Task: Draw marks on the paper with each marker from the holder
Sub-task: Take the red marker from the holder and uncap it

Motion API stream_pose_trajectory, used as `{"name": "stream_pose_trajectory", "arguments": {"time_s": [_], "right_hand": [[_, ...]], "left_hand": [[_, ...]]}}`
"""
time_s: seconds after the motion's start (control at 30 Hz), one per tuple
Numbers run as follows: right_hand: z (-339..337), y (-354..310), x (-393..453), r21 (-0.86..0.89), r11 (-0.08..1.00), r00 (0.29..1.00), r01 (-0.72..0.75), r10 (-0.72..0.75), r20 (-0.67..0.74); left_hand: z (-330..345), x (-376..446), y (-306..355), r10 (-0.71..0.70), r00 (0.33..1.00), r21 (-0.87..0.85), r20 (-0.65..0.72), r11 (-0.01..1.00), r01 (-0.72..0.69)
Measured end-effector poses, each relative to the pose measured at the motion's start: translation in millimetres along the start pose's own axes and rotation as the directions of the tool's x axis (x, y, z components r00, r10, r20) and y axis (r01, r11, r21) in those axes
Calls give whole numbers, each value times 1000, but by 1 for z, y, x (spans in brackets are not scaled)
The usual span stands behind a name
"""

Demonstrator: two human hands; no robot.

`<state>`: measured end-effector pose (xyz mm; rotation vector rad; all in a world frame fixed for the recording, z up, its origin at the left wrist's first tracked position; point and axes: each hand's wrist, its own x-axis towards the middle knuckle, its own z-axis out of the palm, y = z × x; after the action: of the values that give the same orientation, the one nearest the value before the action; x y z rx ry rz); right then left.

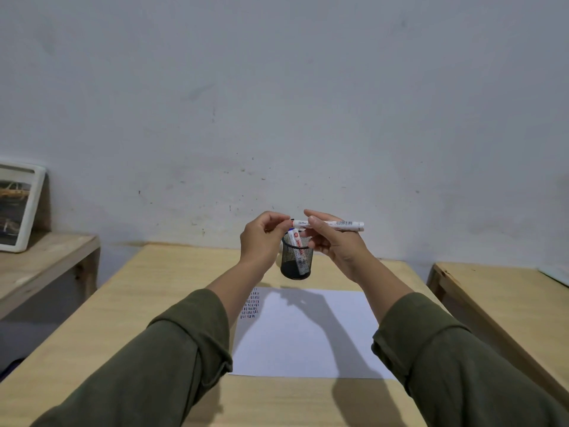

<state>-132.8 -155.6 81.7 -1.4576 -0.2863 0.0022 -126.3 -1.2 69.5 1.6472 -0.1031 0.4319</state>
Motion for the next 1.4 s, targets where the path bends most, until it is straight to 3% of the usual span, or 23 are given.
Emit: {"name": "stream_pose_trajectory", "arguments": {"time_s": [0.17,0.63,0.77,0.9,1.23,1.4], "right_hand": [[-3,1,-3,59,998,1000,15,-15,6],[3,7,-3,162,987,998,7,-18,66],[5,13,-1,158,987,997,5,-17,70],[4,17,-1,163,987,997,6,-19,78],[12,40,-2,166,985,998,-41,34,46],[18,56,-1,176,981,996,-85,79,38]], "left_hand": [[-4,0,-6,99,991,70,87,992,-106],[-5,2,-14,153,986,309,62,937,-165],[-5,2,-19,81,994,351,72,931,-101],[-18,3,-26,-7,1000,326,-9,945,10],[-54,4,-63,-62,985,219,-159,971,97],[-66,2,-93,-121,978,319,-171,932,171]]}}
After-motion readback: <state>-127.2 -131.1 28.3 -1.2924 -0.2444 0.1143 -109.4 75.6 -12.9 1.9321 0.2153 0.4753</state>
